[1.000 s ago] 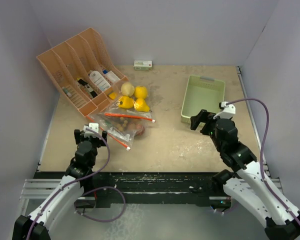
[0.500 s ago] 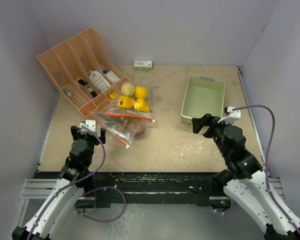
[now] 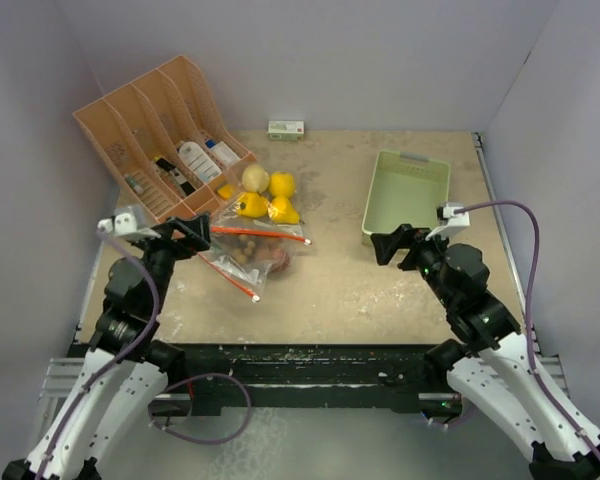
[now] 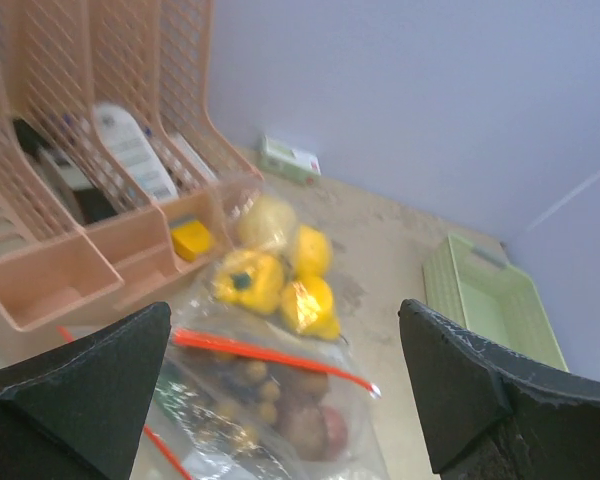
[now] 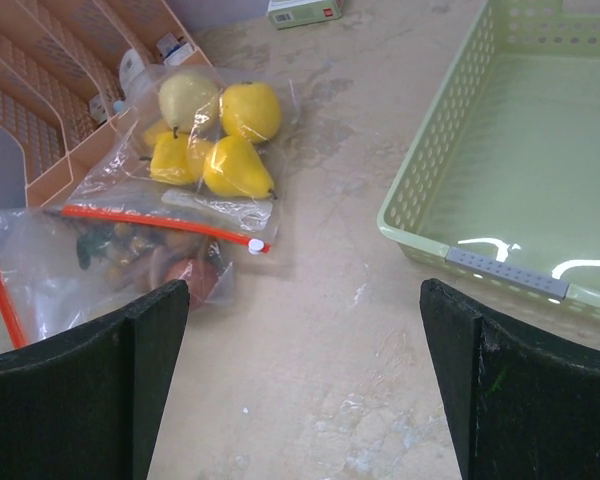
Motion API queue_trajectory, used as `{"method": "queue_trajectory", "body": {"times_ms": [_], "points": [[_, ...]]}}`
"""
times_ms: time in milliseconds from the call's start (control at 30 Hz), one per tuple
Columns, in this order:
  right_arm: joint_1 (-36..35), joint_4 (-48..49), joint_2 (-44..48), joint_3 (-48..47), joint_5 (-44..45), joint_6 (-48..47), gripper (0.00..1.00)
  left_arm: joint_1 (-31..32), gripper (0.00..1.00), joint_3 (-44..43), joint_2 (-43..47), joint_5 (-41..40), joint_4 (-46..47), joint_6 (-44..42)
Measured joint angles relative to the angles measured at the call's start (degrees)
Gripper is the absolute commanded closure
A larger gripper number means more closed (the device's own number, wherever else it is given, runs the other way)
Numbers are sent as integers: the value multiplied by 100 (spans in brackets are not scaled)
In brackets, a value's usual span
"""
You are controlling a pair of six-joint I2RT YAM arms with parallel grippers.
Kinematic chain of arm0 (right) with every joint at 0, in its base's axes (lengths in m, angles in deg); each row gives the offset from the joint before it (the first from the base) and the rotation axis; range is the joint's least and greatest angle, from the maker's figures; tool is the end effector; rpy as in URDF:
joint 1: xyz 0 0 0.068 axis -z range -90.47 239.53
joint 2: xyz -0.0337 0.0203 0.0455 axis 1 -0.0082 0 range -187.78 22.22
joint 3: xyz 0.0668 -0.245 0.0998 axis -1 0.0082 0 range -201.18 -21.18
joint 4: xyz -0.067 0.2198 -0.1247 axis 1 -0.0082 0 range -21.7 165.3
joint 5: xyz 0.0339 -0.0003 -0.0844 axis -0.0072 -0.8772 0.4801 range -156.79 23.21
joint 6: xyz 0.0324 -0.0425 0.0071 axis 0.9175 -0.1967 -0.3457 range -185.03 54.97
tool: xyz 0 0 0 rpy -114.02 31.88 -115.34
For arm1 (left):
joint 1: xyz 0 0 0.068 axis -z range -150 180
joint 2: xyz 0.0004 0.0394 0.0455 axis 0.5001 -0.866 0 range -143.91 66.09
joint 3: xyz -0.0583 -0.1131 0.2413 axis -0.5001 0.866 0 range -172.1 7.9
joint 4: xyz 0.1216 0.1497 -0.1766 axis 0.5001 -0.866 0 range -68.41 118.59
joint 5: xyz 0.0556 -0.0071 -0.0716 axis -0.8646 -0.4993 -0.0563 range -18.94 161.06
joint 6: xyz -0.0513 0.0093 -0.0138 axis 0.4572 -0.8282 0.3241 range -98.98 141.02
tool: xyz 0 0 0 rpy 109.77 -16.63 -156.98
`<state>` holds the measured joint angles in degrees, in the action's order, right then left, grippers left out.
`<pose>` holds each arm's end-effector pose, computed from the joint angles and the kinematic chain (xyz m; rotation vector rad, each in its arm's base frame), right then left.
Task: Open the zip-top bag and remove the fake food
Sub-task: Pick up the zipper food storage bag at the center of the board.
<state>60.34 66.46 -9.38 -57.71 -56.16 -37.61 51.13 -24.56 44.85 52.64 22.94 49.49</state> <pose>0.1279 0.0639 0.3253 0.1190 1.6679 0.6013 0.1066 -0.0291 0.3261 -0.3569 1.4524 -0.4640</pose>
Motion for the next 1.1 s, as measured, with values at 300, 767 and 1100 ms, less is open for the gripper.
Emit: {"method": "queue_trajectory", "body": {"times_ms": [300, 767, 1100], "points": [[-2, 109, -59, -116, -278, -109, 0, 2, 1, 573, -1569, 1943, 1078, 1290], [0, 474, 22, 234, -579, 542, 9, 0, 16, -205, -330, 922, -1427, 2365], [-2, 973, -380, 422, -813, 678, 10, 2, 56, 197, -802, 476, -2380, 3034]]}}
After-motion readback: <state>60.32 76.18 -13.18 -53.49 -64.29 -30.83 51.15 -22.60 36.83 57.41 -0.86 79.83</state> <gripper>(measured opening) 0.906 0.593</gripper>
